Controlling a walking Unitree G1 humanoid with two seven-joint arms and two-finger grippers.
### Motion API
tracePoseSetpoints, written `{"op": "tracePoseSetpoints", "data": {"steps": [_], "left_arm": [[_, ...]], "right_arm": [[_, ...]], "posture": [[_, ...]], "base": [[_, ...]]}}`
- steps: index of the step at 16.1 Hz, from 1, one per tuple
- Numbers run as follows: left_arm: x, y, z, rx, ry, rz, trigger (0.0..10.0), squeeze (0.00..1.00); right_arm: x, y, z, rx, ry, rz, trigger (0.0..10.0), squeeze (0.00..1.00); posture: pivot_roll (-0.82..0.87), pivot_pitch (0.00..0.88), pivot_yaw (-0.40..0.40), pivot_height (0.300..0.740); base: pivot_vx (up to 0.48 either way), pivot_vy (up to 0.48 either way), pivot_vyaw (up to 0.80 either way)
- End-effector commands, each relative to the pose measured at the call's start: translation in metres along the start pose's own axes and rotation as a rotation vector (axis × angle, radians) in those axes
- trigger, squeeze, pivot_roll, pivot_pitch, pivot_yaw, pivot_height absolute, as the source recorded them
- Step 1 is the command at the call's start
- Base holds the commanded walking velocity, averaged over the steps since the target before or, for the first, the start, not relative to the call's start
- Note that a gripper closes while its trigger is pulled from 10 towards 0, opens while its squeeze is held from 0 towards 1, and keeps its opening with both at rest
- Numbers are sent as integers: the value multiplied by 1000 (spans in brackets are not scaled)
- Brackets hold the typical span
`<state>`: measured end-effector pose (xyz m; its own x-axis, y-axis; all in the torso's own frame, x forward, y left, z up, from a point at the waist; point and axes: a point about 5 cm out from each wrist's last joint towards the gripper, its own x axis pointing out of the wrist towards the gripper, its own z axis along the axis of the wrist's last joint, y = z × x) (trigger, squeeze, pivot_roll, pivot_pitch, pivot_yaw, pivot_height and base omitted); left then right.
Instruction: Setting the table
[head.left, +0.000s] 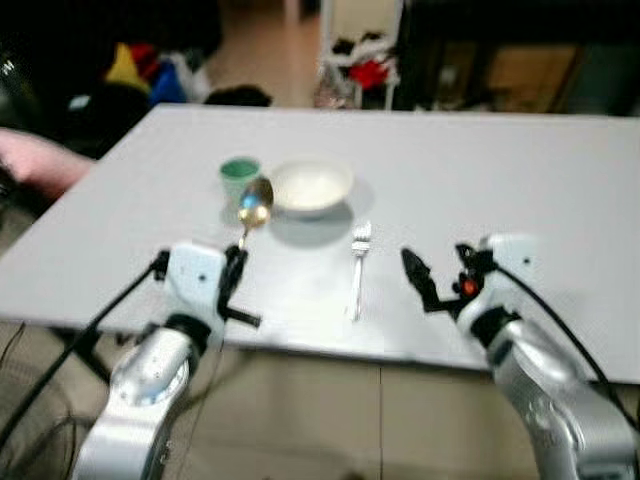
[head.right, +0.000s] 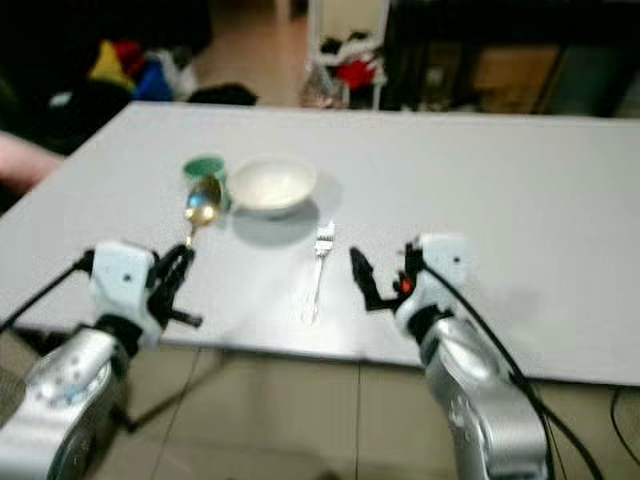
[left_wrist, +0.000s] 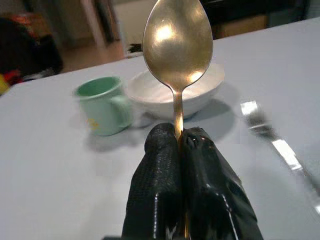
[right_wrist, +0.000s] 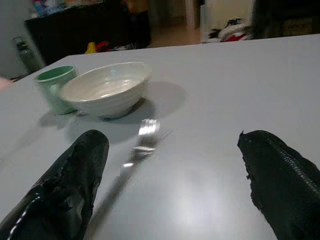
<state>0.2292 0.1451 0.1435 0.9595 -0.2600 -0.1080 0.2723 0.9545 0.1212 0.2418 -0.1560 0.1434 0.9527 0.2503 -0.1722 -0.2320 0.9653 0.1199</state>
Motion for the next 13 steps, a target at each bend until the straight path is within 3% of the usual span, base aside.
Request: {"op": "tracePoseSetpoints", "data": {"steps": [1,4,7,8,13], "left_arm": [[0,-11,-4,2,27,-38,10000,0],[3,-18,-19,16,96,-76,10000,0],[8,-10,-20,21,85,-8,10000,0],[10,0,-14,5,46,93,10000,0],[5,4,-9,-4,-2,162,10000,0]], "right_arm": [[-4,-4,0,-11,0,-3,10000,0],[-4,-6,1,-28,0,7,10000,0],[-4,-6,-2,-52,23,28,10000,0],[-4,-6,-3,-51,26,21,10000,0],[-4,2,-3,-36,17,31,10000,0]], "posture": [[-106,0,77,740],[-113,0,80,740],[-118,0,80,740],[-119,0,78,740],[-121,0,63,740]], "base": [[0,0,0],[0,0,0],[0,0,0],[0,0,0],[0,-469,0]]}}
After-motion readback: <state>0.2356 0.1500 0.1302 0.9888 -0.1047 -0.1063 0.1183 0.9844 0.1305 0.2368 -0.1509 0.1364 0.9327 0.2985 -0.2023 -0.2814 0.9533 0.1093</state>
